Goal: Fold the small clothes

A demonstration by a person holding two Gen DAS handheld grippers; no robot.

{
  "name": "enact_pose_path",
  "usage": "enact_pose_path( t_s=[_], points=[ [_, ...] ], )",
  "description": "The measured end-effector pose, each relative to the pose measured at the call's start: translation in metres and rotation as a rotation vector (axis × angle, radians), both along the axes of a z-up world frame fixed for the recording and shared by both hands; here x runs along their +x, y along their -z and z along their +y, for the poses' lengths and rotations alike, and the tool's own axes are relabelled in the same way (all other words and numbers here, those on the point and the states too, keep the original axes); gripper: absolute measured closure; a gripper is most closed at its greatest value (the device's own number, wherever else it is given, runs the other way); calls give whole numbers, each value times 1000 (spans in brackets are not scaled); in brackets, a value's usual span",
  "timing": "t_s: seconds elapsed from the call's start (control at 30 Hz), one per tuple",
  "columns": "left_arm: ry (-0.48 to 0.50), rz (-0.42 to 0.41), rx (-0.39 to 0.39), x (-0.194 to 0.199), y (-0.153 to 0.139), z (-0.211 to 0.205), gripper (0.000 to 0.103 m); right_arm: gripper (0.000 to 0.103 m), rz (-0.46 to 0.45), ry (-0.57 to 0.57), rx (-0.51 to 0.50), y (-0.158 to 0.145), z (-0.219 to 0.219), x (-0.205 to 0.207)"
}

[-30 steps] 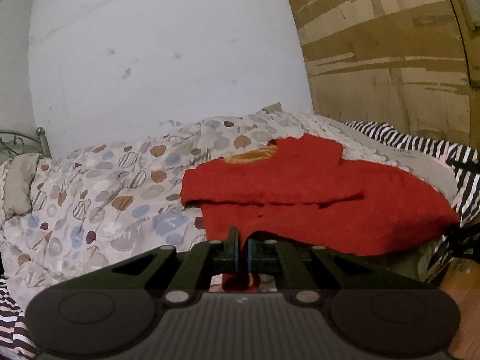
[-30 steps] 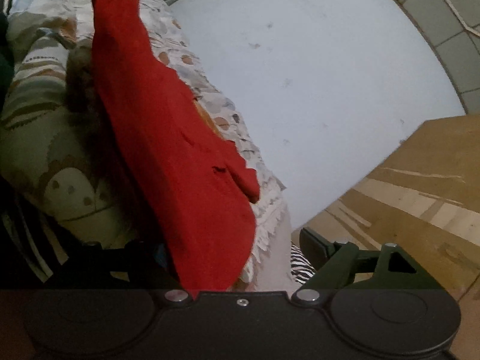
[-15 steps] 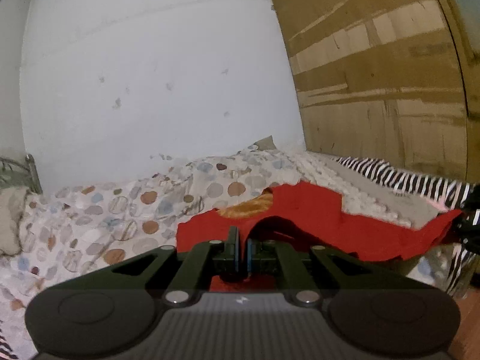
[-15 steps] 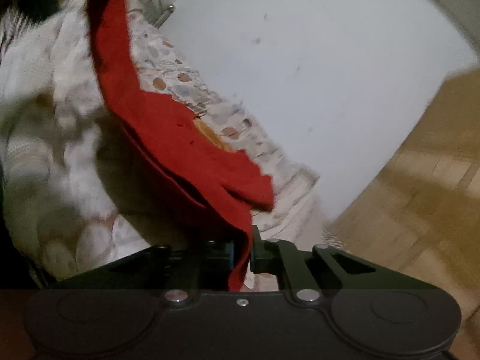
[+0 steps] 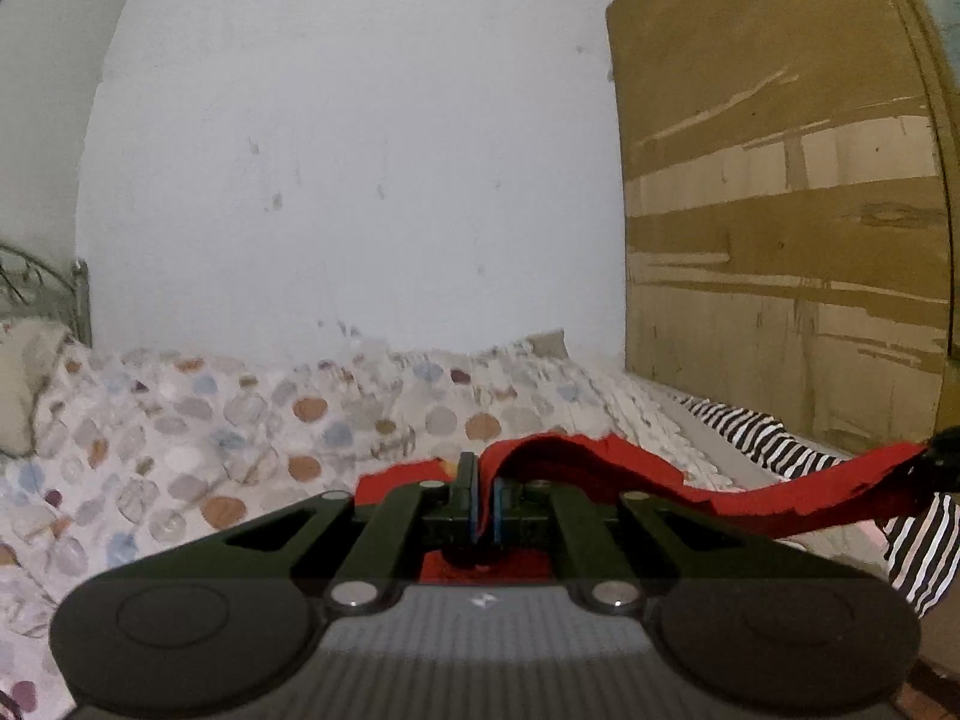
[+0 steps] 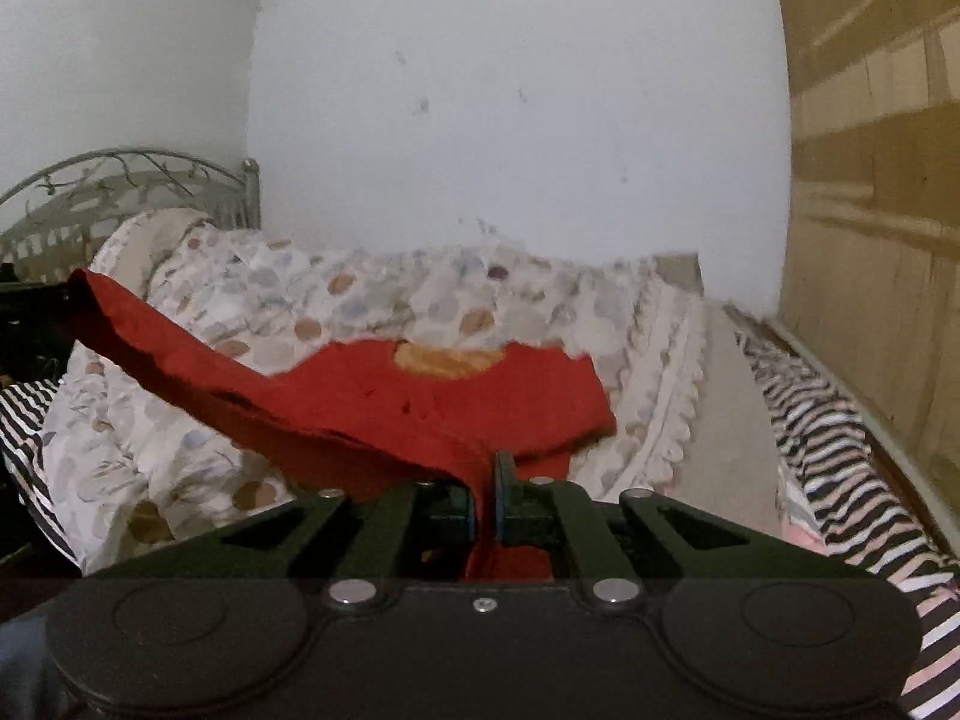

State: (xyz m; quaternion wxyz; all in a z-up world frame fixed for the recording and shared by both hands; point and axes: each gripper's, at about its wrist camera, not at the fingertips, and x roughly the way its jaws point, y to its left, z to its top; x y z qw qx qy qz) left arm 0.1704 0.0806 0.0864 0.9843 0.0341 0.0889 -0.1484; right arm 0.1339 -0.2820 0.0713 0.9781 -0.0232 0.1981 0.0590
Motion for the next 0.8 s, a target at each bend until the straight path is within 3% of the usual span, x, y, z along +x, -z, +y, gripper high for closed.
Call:
enact_pose_path(
  t_s=[0.27,0.5,0.57,0.67,0.8],
  points=[
    [-65,-125,-84,-97,3,17,100,99,-170,-82,-215,-16,32,-82],
    [-137,-2,-293,-185,13,40,100,99,-113,-155,-277,-34,57,-175],
    [-156,16,-316,-202,13,46,100,99,-76,-155,-268,-37,62,-195],
    [-164,53,-319,-202,12,52,100,99,-42,-163,-264,-44,69,-213],
    [-141,56,-286,-179,7,55,100,99,-42,-181,-294,-46,72,-205]
  ],
)
